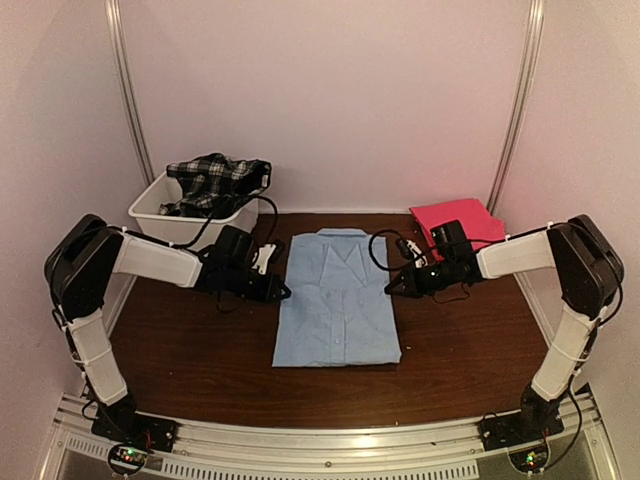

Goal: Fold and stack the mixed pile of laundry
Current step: Move the 2/3-rectangle-folded T-shirt to the center of the board.

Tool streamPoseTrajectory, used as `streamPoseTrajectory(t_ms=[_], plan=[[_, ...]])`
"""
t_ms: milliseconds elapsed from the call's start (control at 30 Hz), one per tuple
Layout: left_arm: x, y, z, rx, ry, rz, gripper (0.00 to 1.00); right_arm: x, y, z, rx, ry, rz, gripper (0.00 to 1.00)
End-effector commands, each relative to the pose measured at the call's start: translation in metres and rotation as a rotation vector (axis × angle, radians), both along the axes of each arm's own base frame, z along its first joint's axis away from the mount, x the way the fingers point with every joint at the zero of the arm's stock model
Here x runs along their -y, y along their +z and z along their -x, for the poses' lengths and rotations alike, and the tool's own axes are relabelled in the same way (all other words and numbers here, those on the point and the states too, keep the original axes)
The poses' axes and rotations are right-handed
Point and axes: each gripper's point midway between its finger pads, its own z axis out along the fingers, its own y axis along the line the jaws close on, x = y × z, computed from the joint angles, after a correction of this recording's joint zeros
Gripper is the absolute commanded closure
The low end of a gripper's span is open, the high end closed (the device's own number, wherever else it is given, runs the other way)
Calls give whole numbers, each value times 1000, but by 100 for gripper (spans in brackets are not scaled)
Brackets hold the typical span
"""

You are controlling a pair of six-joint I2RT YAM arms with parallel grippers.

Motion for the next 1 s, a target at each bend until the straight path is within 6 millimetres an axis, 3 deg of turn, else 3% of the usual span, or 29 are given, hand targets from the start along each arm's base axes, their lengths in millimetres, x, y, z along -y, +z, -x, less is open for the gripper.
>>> streamPoseTrajectory(t_ms=[0, 333, 533, 800, 833, 900, 967], plan=[[5, 9, -24, 84, 14, 12, 100, 7, 1, -22, 75, -46, 16, 100], [9, 30, -28, 198, -10, 65, 100, 16, 30, -28, 160, -67, -26, 100], [7, 13, -43, 192, 29, 4, 100, 15, 6, -50, 142, -89, -12, 100], [3, -37, -67, 121, 98, -122, 99, 16, -33, -72, 98, -136, 34, 100], [2, -36, -70, 124, 106, -126, 89, 15, -32, -73, 97, -132, 40, 100], [-1, -25, -74, 147, 127, -138, 69, 16, -22, -74, 107, -128, 50, 79], [-8, -2, -76, 198, 159, -142, 47, 19, 2, -73, 153, -130, 51, 62]])
